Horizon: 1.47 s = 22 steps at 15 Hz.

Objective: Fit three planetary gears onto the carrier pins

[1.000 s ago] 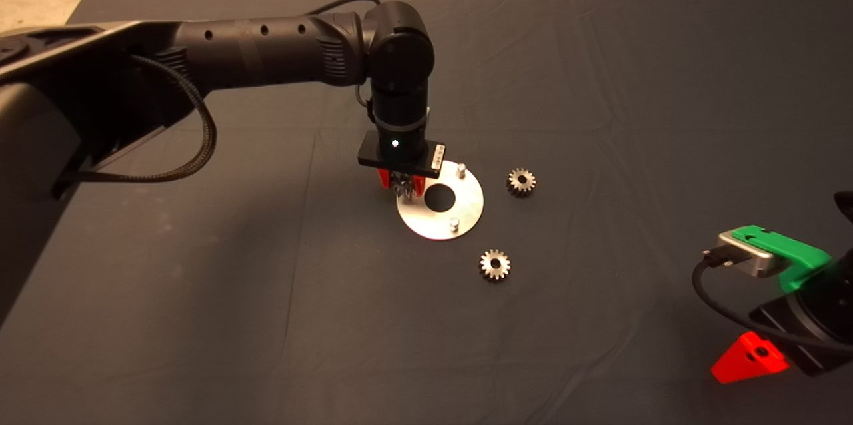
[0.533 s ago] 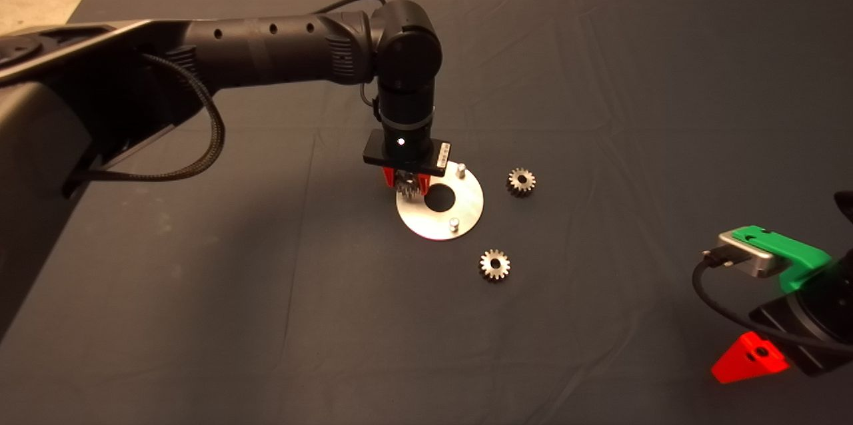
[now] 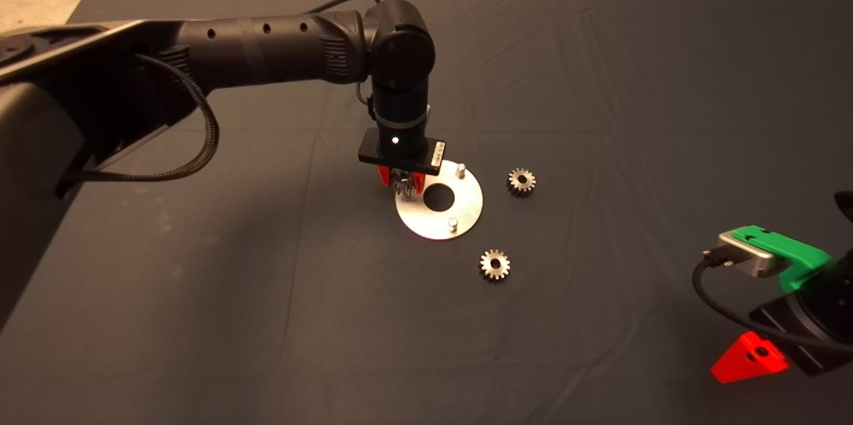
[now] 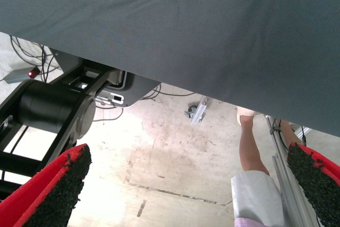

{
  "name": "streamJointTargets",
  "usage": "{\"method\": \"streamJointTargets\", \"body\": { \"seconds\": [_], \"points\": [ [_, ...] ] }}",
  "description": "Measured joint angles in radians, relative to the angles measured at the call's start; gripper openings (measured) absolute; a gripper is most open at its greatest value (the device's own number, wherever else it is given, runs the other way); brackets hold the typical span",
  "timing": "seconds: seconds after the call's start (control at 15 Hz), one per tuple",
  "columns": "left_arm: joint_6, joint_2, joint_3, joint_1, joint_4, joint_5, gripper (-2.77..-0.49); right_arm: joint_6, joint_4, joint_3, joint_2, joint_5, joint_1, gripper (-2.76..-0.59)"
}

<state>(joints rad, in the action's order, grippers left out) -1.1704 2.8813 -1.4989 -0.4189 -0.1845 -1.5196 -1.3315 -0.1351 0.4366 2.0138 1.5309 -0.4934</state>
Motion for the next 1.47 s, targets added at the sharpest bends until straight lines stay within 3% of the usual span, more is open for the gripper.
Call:
{"method": "streamJointTargets", "body": {
  "seconds": [0.27, 0.47, 1.47],
  "points": [
    [0.002, 0.004, -0.005, 0.0, 0.0, 0.0, -2.31, 0.0, 0.0, 0.0, 0.0, 0.0, 0.0, -0.61],
    [0.03, 0.009, -0.033, 0.0, 0.005, 0.001, -2.31, 0.0, 0.0, 0.0, 0.0, 0.0, 0.0, -0.61],
    [0.024, 0.0, -0.008, 0.0, 0.0, 0.009, -2.31, 0.0, 0.0, 0.0, 0.0, 0.0, 0.0, -0.61]
  ]
}}
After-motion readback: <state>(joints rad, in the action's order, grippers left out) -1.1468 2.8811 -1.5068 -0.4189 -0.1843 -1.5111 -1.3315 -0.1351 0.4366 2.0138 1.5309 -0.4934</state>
